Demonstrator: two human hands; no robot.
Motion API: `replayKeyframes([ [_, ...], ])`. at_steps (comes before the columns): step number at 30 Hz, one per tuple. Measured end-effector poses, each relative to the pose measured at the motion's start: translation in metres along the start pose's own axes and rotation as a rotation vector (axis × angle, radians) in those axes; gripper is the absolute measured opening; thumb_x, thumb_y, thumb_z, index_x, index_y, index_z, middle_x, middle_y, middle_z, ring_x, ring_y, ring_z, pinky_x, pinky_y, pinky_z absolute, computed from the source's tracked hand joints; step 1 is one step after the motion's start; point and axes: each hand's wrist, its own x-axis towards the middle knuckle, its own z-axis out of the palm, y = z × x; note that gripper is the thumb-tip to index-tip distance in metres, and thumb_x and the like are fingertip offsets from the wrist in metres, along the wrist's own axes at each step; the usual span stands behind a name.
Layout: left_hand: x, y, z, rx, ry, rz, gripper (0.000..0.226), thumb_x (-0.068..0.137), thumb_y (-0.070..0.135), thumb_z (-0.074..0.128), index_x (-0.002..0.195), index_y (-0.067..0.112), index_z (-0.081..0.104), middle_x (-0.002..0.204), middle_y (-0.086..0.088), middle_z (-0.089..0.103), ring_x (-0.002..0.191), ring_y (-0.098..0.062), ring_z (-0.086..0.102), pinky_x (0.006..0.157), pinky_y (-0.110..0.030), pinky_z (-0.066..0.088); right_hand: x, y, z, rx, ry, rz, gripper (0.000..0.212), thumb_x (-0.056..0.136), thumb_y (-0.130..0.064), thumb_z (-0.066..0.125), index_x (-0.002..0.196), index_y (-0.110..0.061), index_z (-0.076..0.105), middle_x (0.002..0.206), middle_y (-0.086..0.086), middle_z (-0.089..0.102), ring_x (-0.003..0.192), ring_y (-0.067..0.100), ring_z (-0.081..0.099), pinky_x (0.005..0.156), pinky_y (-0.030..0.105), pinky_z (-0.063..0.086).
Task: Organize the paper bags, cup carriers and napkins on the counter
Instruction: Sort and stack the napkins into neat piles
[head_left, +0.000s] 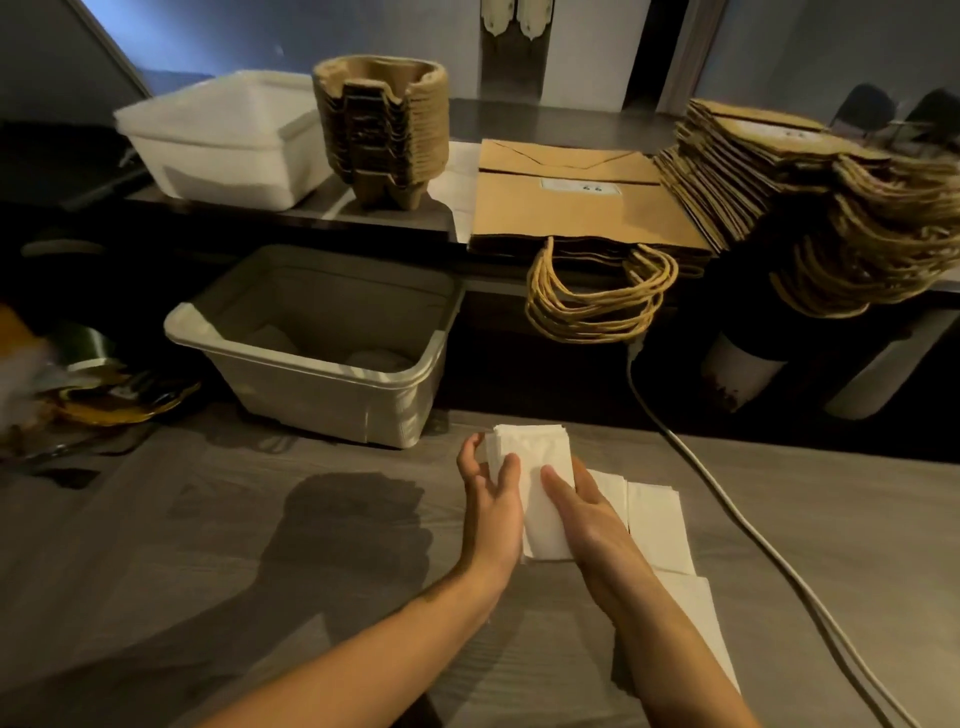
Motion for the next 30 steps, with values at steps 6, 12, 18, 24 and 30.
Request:
replayKeyframes([
  [6, -0.004, 0.04, -0.036, 0.036, 0.025, 0.19, 0.048, 0.087, 0.048, 0.048, 0.12, 0.053, 0.014, 0.128, 0.009, 0.041, 0.108, -0.014, 0.054, 0.085, -0.031, 0.052, -0.006, -0.046, 0.027, -0.131, -0.033, -0.194, 0.067, 0.093, -0.038, 0.051, 0.148, -0.034, 0.012, 0.13, -0.013, 0.043, 0.087, -0.001, 0.053, 0.059, 0.012, 0.049],
  [12, -0.005, 0.12, -0.09, -0.062, 0.103, 0.283, 0.045, 0.092, 0.033, 0.048, 0.122, 0.051, 0.02, 0.107, 0.009, 0.055, 0.085, -0.009, 0.063, 0.058, -0.017, 0.051, -0.028, -0.124, 0.068, -0.337, -0.124, -0.452, 0.075, 0.088, -0.047, 0.053, 0.147, -0.038, 0.007, 0.121, -0.023, 0.044, 0.092, -0.003, 0.05, 0.073, 0.014, 0.046],
  [18, 0.009, 0.222, -0.124, -0.139, 0.178, 0.485, 0.03, 0.096, 0.035, 0.04, 0.116, 0.053, 0.026, 0.103, 0.011, 0.054, 0.08, -0.009, 0.061, 0.056, -0.023, 0.055, -0.036, -0.233, 0.105, -0.407, -0.082, -0.738, 0.07, 0.09, -0.045, 0.05, 0.148, -0.036, 0.011, 0.119, -0.015, 0.046, 0.095, 0.005, 0.058, 0.076, 0.023, 0.053],
  [24, 0.081, 0.319, -0.145, -0.207, 0.234, 0.601, 0.04, 0.099, 0.031, 0.039, 0.136, 0.034, 0.024, 0.119, -0.002, 0.05, 0.085, -0.012, 0.058, 0.062, -0.025, 0.052, 0.001, -0.343, 0.137, -0.361, -0.121, -0.766, 0.041, 0.094, -0.038, 0.051, 0.13, -0.021, 0.045, 0.11, -0.001, 0.059, 0.093, 0.015, 0.061, 0.085, 0.033, 0.055],
  [30, 0.157, 0.372, -0.175, -0.212, 0.215, 0.545, 0.042, 0.1, 0.031, 0.039, 0.138, 0.032, 0.023, 0.114, -0.003, 0.049, 0.083, -0.013, 0.058, 0.056, -0.023, 0.051, 0.049, -0.414, 0.153, -0.341, -0.21, -0.585, 0.017, 0.09, -0.026, 0.06, 0.107, -0.022, 0.056, 0.098, 0.0, 0.06, 0.088, 0.014, 0.061, 0.075, 0.022, 0.054],
])
